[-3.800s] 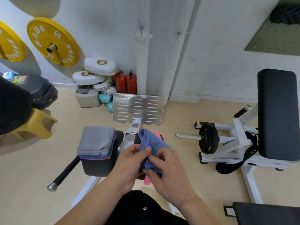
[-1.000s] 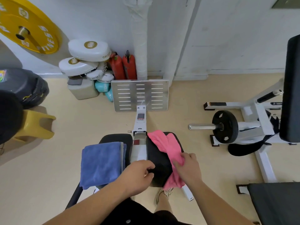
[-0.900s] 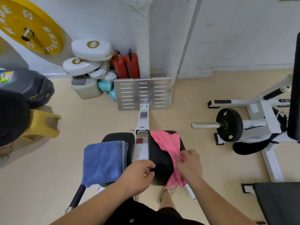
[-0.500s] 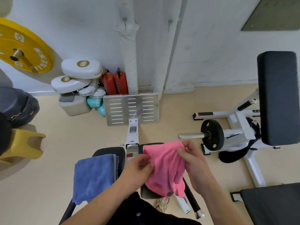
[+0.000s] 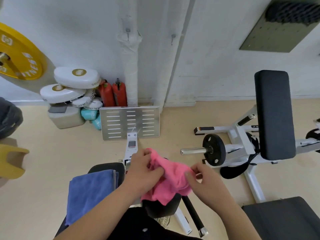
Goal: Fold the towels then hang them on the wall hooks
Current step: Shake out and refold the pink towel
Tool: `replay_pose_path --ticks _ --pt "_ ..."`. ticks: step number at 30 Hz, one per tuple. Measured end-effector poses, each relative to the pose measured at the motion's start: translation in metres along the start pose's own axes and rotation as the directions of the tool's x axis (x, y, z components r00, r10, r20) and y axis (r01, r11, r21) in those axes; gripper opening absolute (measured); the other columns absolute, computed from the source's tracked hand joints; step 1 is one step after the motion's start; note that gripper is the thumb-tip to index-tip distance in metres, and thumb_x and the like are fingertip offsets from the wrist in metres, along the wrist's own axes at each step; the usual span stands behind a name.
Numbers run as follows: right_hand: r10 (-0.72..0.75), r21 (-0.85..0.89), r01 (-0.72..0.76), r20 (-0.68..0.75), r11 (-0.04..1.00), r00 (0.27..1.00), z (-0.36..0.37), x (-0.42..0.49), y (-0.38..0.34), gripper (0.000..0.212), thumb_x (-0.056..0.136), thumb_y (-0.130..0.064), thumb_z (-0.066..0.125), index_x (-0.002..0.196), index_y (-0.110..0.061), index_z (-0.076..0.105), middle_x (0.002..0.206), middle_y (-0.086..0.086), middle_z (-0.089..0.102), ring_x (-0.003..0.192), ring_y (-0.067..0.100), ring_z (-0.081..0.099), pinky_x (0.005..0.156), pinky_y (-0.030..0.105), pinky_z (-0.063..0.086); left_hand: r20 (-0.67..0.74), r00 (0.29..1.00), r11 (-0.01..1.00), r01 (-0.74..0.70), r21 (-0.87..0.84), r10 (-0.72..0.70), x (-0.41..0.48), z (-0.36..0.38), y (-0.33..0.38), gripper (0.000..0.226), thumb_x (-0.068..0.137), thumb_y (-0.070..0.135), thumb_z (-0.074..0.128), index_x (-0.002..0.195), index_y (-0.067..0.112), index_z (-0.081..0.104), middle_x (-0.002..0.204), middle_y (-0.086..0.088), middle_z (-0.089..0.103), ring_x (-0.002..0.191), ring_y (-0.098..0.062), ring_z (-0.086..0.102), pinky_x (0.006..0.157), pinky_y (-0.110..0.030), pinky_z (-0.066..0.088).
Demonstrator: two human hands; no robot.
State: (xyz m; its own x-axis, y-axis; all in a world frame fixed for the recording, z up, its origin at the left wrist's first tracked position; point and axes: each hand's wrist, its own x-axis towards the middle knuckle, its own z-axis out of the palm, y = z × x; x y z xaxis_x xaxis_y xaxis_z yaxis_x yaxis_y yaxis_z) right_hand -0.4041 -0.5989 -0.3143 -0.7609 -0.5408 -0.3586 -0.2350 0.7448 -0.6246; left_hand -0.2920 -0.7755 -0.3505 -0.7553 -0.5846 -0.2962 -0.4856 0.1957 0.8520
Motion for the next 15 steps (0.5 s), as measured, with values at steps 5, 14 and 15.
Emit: replay_pose_path --ticks 5,14,15 --pt "-0.284 0.135 0.285 -0.03 0.949 0.959 -0.014 -0.011 -0.03 0.064 0.091 -0.003 0.062 0.141 -0.042 0.052 0.145 -0.029 0.049 0.139 -0.013 0.038 0.114 0.01 0.031 0.244 0.903 0.924 -0.378 0.064 0.353 -0.015 0.0 0.039 0.011 0.08 0.022 0.06 0.072 0.017 0.053 0.081 0.013 0.051 0.077 -0.003 0.053 0.07 -0.012 0.038" --pt "-0.365 0.184 0.347 0.071 0.919 0.928 -0.053 -0.001 -0.036 0.033 0.092 -0.01 0.07 0.112 -0.035 0.074 0.107 -0.016 0.076 0.107 0.006 0.069 0.098 0.024 0.052 0.154 0.866 0.878 -0.477 -0.028 0.476 -0.017 -0.019 0.061 0.033 0.091 0.014 0.07 0.107 0.043 0.072 0.097 0.016 0.063 0.096 -0.006 0.064 0.079 -0.013 0.047" --pt "-0.359 0.184 0.345 0.053 0.92 0.932 -0.054 -0.002 -0.035 0.03 0.092 -0.01 0.069 0.107 -0.035 0.076 0.103 -0.017 0.077 0.104 0.007 0.069 0.095 0.023 0.053 0.167 0.871 0.884 -0.467 -0.014 0.462 -0.016 -0.02 0.063 0.032 0.091 0.017 0.071 0.107 0.044 0.072 0.097 0.017 0.064 0.097 -0.006 0.064 0.081 -0.014 0.048"
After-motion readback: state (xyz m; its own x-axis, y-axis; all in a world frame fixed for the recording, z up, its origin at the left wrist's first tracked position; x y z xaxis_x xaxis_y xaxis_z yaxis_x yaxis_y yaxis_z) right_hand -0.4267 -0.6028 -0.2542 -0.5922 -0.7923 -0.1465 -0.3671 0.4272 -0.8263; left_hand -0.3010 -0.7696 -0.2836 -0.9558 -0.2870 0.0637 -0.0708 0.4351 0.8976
